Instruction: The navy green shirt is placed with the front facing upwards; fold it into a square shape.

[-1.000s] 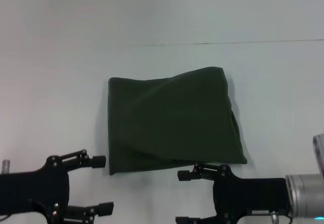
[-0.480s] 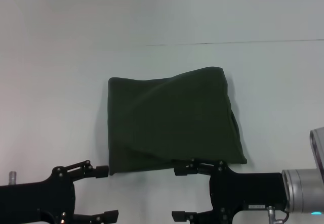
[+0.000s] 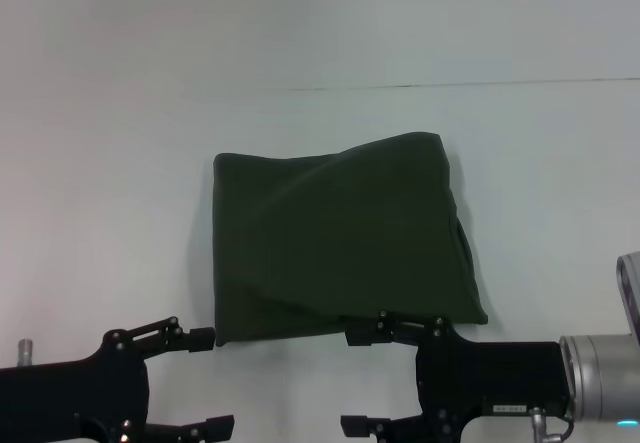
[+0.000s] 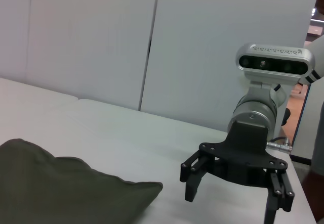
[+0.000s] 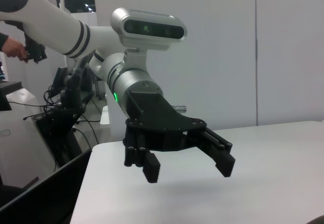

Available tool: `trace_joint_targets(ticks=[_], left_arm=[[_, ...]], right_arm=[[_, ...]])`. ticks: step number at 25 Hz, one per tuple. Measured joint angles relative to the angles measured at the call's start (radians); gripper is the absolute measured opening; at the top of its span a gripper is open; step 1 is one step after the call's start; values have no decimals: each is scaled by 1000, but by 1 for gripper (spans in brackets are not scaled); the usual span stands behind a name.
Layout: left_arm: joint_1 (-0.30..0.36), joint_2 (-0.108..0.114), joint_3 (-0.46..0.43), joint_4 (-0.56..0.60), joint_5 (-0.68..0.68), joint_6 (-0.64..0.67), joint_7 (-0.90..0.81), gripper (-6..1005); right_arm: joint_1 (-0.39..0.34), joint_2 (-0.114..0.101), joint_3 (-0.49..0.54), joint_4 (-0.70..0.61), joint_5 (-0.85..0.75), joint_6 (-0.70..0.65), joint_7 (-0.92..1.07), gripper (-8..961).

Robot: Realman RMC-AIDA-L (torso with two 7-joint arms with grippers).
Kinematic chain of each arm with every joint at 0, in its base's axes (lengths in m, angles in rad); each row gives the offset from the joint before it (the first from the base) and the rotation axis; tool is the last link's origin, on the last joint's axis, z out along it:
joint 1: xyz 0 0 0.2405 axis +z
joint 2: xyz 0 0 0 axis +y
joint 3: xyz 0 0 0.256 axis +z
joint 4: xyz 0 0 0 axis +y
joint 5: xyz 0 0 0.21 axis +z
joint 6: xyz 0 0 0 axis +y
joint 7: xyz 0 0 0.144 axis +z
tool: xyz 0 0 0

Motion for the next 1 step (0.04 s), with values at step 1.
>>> trace_joint_targets(ticks=[1], left_arm=[[0,0,0,0,0,-1,0,945]], right_arm=[[0,-1,-1,0,-2,-2,0,912]])
